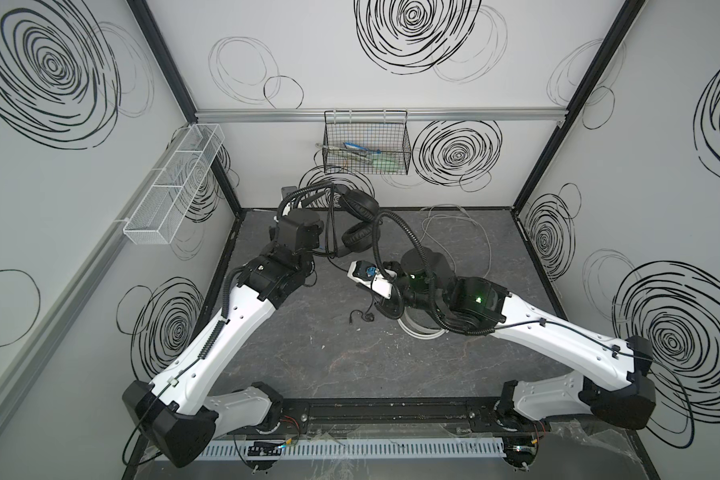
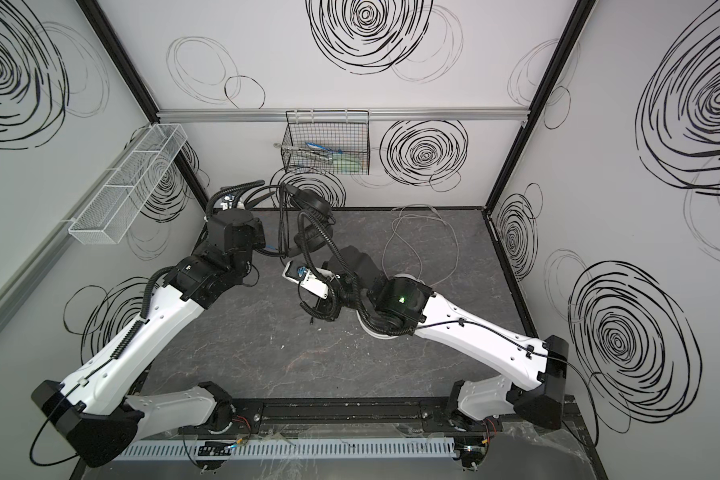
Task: Wrap the headphones
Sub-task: 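Lower the headphones toward the right gripper at the table center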
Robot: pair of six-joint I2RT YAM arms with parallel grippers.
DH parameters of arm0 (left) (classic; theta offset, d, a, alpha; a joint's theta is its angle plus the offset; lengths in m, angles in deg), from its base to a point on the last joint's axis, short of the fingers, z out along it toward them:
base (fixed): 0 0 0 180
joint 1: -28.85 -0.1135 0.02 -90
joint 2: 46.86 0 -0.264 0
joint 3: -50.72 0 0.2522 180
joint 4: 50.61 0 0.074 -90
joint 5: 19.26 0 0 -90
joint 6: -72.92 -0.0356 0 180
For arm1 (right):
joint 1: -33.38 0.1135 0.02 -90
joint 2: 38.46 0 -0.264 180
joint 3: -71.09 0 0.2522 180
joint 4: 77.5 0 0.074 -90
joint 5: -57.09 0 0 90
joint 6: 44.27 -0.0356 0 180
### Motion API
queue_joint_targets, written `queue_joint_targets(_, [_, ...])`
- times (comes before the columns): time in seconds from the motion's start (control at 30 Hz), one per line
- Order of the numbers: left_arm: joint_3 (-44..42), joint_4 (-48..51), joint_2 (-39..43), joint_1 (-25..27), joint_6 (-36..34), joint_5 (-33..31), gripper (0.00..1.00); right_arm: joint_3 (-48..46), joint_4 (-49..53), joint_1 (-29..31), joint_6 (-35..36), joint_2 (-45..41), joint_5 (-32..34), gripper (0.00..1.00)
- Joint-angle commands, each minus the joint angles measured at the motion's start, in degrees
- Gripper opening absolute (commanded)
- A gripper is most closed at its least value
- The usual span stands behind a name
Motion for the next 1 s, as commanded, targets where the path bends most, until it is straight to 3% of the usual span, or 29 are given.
queue_joint_targets(0.0, [-1.0,-4.7,1.7,1.9,-4.3,-2.5,0.00,4.8,1.6,0.0,9.4,-0.1,9.6,0.00])
queue_joint_targets(0.2, [-2.4,-2.3,2.5,6.7,-10.6,-5.4,0.00,7.8,-2.9,-0.6,17.0,1.8,16.0,0.00])
queue_joint_targets(0.37, [-4.1,-1.1,4.8,9.4,-14.5,-6.0,0.00,9.0,-7.0,-3.4,18.0,2.1,17.8,0.00])
queue_joint_targets(0.8, [-3.1,3.2,5.8,10.6,-14.8,-10.1,0.00,4.2,-13.1,-1.8,26.4,1.2,26.8,0.00])
queue_joint_targets(0.9, [-2.4,4.1,5.8,11.8,-16.4,-9.5,0.00,2.3,-17.2,-1.5,29.3,1.0,29.4,0.00])
queue_joint_targets(0.97, [-1.6,5.2,6.4,12.3,-17.2,-4.9,0.00,2.1,-18.7,-2.0,29.8,1.0,29.7,0.01])
